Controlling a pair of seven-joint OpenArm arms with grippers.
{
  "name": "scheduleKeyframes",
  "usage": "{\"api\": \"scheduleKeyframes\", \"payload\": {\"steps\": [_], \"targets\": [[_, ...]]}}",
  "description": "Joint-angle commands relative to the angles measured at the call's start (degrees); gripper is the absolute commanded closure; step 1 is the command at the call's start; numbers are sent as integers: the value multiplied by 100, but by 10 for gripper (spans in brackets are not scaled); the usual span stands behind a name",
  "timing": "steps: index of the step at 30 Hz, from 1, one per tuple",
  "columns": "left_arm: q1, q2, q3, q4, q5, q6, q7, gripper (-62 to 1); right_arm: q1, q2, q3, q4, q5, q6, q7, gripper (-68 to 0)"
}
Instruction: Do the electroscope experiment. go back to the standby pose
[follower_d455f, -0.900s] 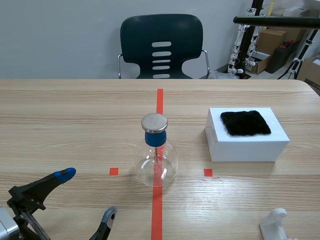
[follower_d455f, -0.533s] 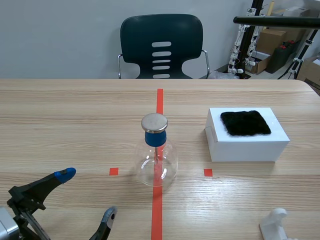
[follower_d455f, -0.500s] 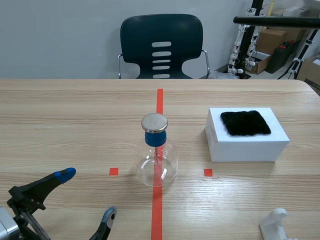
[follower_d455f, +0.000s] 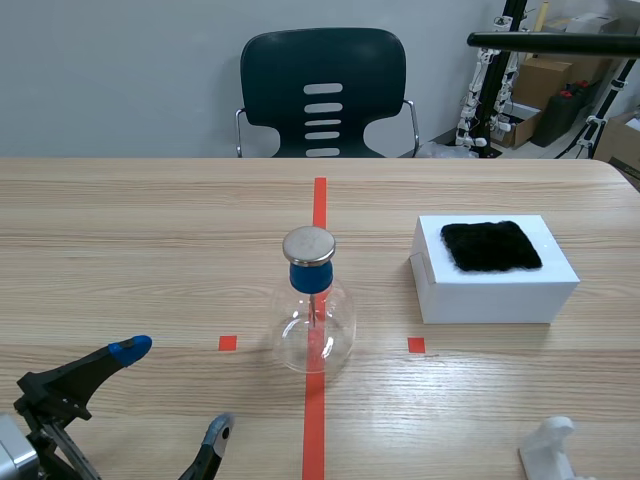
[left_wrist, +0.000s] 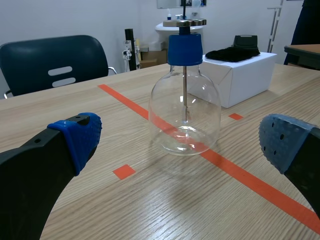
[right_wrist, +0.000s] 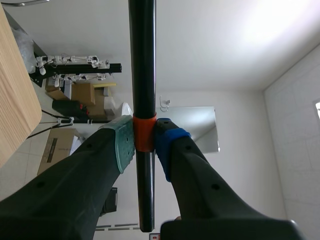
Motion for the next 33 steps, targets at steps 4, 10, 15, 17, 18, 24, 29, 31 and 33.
{"api": "scheduleKeyframes", "payload": {"steps": [4,10,15,17,18,24,29,31,33], "targets": [[15,-2,-15,81,-22,-11,-120,-623,-199,26,15,238,22,-262,-114,-11],[15,-2,-15,81,-22,-11,-120,-623,-435,-538,13,564,-295,-481,-103,-11],[15,-2,-15,81,-22,-11,-120,-623,-743,-1176,13,859,-734,-522,118,-11],[15,-2,-15,81,-22,-11,-122,-623,-841,-1502,13,938,-984,-522,260,-11],[15,-2,-15,81,-22,-11,-120,-623,-876,-1661,13,962,-1110,-527,337,-11],[15,-2,-15,81,-22,-11,-120,-623,-925,-2721,11,1049,-1827,-636,870,-11],[15,-2,-15,81,-22,-11,-125,-623,-1152,-3423,11,1049,-2094,-979,1521,-11],[15,-2,-15,81,-22,-11,-146,-623,-1311,-3652,11,1049,-2157,-1067,1790,-11],[15,-2,-15,81,-22,-11,-157,-623,-1471,-3847,11,1049,-2175,-1189,2017,-11]]}}
